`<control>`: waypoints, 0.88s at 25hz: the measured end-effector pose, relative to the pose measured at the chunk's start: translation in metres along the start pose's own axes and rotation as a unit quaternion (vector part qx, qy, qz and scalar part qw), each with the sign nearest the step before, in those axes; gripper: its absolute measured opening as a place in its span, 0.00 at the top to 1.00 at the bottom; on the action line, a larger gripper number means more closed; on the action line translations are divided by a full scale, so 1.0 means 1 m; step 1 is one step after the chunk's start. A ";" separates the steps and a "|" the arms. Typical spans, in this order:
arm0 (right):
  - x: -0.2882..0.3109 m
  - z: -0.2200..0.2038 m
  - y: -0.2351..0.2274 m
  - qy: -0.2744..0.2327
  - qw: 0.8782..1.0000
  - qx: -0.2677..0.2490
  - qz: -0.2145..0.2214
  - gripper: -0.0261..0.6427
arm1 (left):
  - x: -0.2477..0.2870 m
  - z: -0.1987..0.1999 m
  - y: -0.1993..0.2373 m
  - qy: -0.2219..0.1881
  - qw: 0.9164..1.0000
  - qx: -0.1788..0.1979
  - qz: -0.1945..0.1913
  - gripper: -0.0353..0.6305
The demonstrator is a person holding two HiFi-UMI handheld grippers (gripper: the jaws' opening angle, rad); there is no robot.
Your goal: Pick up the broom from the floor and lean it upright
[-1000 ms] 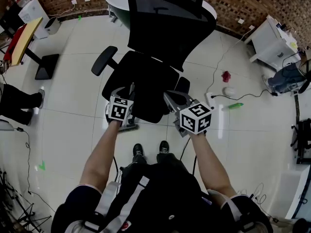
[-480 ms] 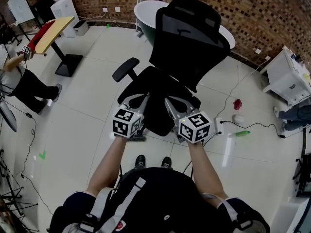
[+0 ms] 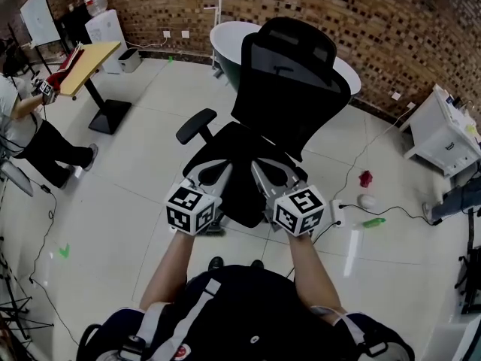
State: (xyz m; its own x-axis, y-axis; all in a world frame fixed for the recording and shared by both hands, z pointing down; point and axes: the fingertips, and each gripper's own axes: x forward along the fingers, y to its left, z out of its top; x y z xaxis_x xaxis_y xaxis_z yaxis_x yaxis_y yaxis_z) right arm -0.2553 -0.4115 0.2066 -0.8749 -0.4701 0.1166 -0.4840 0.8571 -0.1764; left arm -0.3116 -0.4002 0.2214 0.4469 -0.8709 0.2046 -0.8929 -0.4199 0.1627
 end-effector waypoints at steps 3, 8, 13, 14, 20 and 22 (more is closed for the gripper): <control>-0.001 0.009 0.003 -0.006 1.000 -0.006 0.002 0.96 | 0.001 0.007 -0.004 -0.003 1.000 0.004 -0.004 0.94; -0.002 0.020 0.001 -0.016 1.000 -0.011 -0.002 0.96 | 0.003 0.012 -0.004 0.003 1.000 0.017 -0.005 0.94; -0.007 0.025 0.004 -0.024 1.000 -0.018 -0.002 0.96 | 0.002 0.012 -0.007 0.005 1.000 0.018 -0.008 0.94; -0.008 0.025 0.004 -0.025 1.000 -0.018 -0.002 0.96 | 0.002 0.012 -0.009 0.005 1.000 0.018 -0.009 0.94; -0.013 0.027 0.005 -0.024 1.000 -0.019 -0.004 0.96 | 0.004 0.011 -0.013 0.008 1.000 0.020 -0.017 0.94; -0.014 0.027 0.005 -0.025 0.999 -0.021 -0.004 0.96 | 0.004 0.011 -0.015 0.008 1.000 0.021 -0.020 0.94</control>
State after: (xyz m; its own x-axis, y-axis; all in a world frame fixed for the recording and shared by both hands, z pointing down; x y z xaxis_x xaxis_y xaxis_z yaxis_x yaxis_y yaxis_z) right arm -0.2463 -0.4065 0.1774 -0.8716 -0.4854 0.0688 -0.4902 0.8613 -0.1335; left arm -0.2973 -0.4003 0.2095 0.4832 -0.8489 0.2142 -0.8755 -0.4652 0.1309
